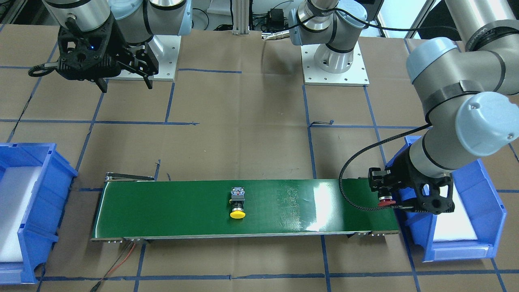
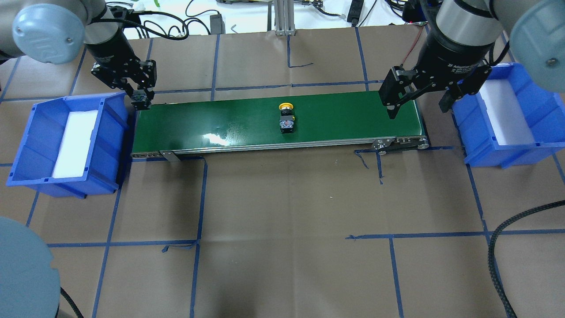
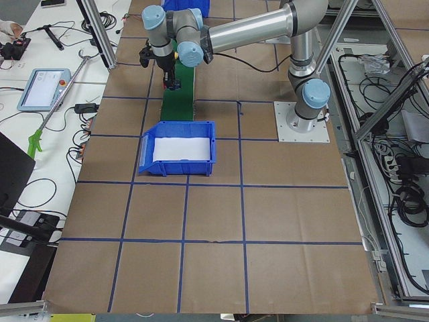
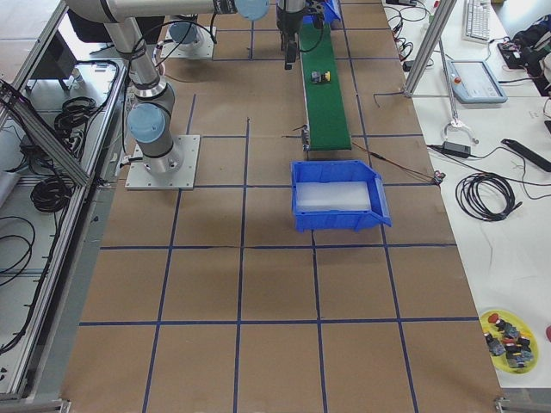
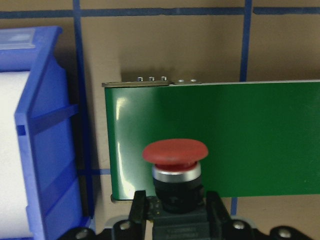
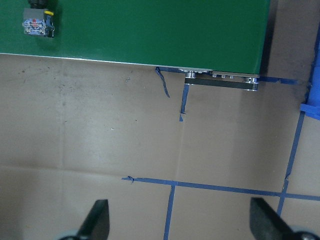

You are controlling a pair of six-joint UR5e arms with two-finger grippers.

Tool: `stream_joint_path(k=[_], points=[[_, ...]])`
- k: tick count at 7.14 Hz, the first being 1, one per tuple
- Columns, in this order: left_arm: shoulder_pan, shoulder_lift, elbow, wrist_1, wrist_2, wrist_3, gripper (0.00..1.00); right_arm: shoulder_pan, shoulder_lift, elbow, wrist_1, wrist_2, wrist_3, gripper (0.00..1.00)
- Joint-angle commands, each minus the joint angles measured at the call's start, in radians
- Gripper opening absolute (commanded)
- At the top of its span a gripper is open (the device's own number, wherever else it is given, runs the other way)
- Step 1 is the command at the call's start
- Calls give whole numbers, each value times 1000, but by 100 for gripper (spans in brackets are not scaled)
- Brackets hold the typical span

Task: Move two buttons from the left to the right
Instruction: 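Lift the red button and carry it over the belt, then place the red button on the belt while the right gripper reaches toward the yellow button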

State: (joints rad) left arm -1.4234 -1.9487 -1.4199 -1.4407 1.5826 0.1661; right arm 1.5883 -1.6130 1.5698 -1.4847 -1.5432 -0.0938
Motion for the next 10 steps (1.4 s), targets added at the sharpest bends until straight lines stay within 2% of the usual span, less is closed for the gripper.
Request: stream_joint_path(k=[1,3,5,7,8,10], points=[[-12,-32,-25,23,0,-10,8,5,11,1,-12,9,8,100],[-12,-29,-114,150,0,-2,8,10,42,2,-44,11,9,100],[-12,-25,-206,293,2,3,8,12,115,-13,-145,11,12,100],[-9,-22,-229,327,2,7,8,12,151,-1,-227,34,13,100],[-9,-22,-231,326,2,6,8,12,169,7,-312,73,9,100],[-9,-24,-255,327,2,6,9,7,202,13,-351,55,6,100]])
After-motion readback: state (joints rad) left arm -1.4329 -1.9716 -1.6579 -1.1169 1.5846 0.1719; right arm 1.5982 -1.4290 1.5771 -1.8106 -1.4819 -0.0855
